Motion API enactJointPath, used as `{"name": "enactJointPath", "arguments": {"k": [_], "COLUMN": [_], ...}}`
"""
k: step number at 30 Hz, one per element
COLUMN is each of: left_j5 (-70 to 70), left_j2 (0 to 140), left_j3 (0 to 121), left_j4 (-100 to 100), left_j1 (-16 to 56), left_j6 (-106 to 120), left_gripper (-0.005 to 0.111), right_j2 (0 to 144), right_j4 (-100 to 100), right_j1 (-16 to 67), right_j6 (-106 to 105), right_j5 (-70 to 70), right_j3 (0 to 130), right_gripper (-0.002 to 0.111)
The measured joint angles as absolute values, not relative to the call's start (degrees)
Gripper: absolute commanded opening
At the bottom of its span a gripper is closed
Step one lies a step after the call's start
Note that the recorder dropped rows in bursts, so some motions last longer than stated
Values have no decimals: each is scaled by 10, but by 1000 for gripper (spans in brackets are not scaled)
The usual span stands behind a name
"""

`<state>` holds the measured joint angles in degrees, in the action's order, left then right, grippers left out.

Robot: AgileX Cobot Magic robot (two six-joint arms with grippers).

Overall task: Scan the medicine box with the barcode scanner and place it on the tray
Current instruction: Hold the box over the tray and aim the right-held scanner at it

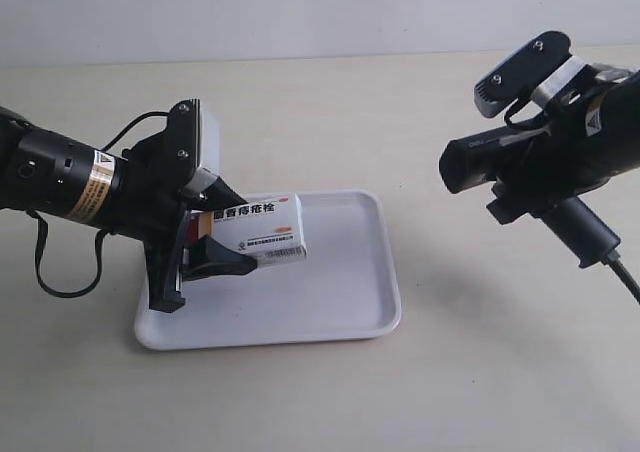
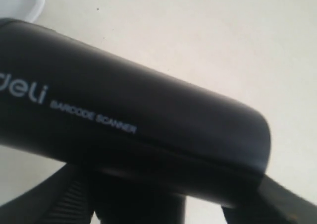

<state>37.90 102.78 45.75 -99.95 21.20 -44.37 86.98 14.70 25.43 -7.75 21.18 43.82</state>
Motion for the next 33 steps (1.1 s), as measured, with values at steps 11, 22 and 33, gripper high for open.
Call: {"name": "enactJointPath", "arguments": {"k": [11,22,33], "left_j5": [425,434,449], "left_j2": [1028,1070,1075], "left_j3": [458,458,471], "left_j4": [-989,-976,-987], "left_j1": [176,173,173], "left_j6": [-421,-409,-422], "left_gripper": [0,0,0], "right_j2": [846,913,849], "right_j4": [139,137,126], "right_j1": [254,258,258], "right_j6": [-76,-76,-76], "right_j5": [244,219,250], "right_j3": [442,442,442], "right_gripper": [0,0,0]}}
